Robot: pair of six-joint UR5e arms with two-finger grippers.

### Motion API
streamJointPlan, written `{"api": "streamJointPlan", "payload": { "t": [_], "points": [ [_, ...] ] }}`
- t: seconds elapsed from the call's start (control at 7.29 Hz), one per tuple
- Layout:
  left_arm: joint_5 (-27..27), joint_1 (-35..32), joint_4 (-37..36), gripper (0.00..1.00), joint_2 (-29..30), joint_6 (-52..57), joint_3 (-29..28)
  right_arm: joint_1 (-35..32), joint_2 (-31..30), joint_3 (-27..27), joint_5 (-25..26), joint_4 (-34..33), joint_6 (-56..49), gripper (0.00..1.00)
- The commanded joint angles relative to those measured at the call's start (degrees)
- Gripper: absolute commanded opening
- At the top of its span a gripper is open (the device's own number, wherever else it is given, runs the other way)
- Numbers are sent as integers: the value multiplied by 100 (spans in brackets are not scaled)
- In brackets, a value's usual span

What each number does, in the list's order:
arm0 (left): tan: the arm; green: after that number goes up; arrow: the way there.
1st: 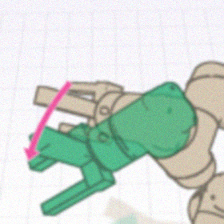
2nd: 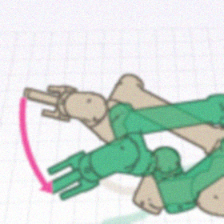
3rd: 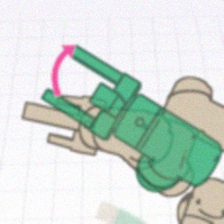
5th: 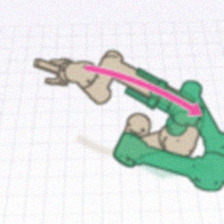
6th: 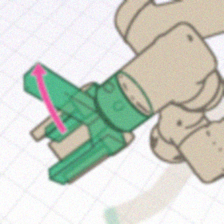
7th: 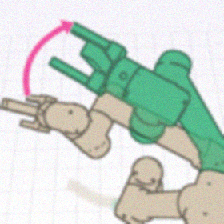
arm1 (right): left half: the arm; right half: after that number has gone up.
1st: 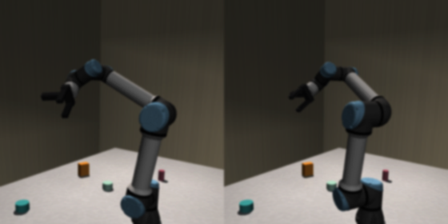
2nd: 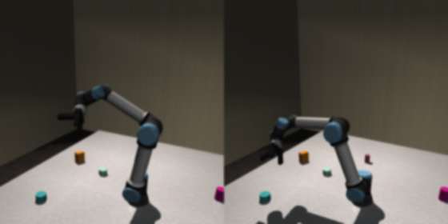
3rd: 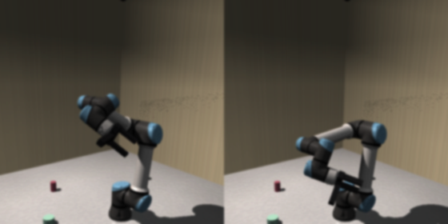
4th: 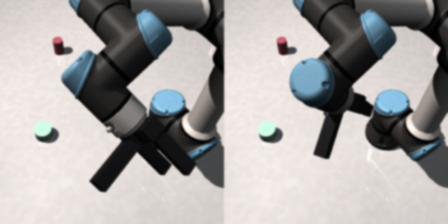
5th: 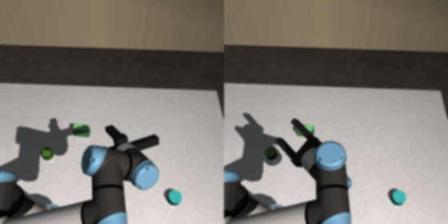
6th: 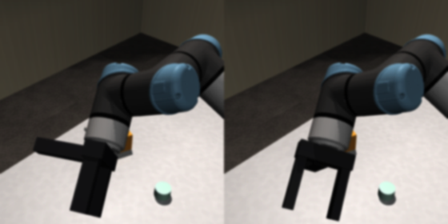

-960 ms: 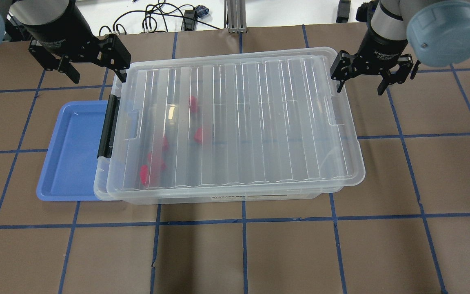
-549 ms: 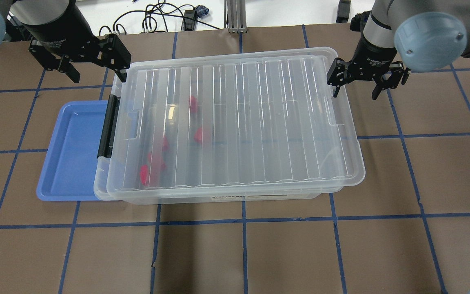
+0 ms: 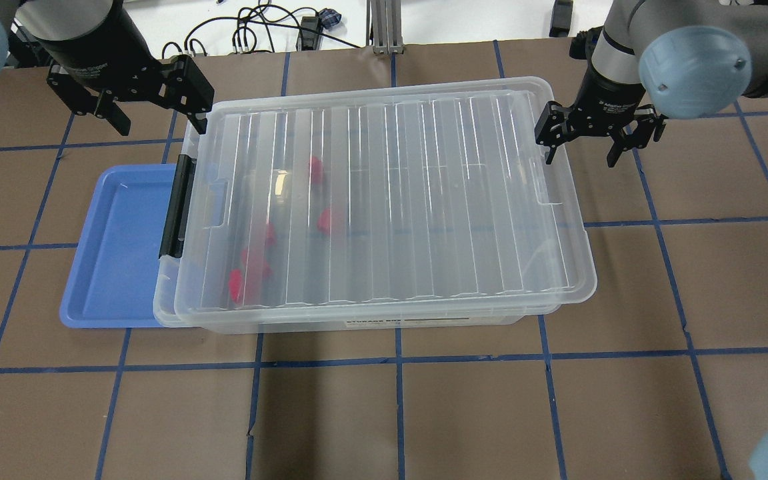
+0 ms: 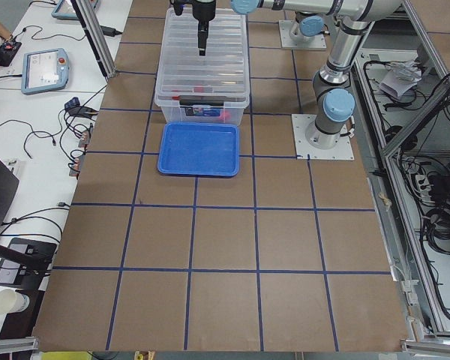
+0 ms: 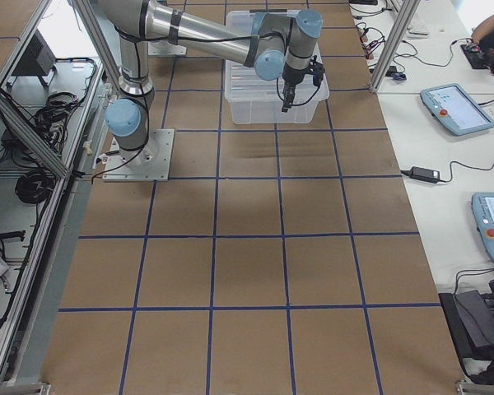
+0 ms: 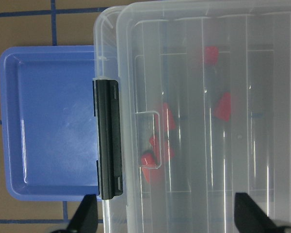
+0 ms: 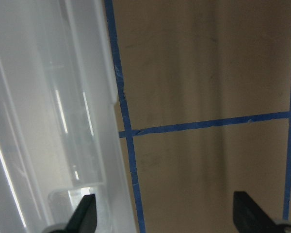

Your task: Place red block in blue tray from box

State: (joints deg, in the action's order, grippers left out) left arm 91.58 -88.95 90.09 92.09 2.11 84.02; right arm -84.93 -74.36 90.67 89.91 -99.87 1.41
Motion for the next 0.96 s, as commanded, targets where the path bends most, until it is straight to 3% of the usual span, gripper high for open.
{"api": "streamJointPlan", "payload": {
  "t": [0.0,0.82],
  "points": [
    [0,0,0,100,-7,0,9,213,45,-6,0,3,-202,100],
    [0,0,0,100,-42,0,53,863,36,-67,9,3,-869,100]
  ]
}}
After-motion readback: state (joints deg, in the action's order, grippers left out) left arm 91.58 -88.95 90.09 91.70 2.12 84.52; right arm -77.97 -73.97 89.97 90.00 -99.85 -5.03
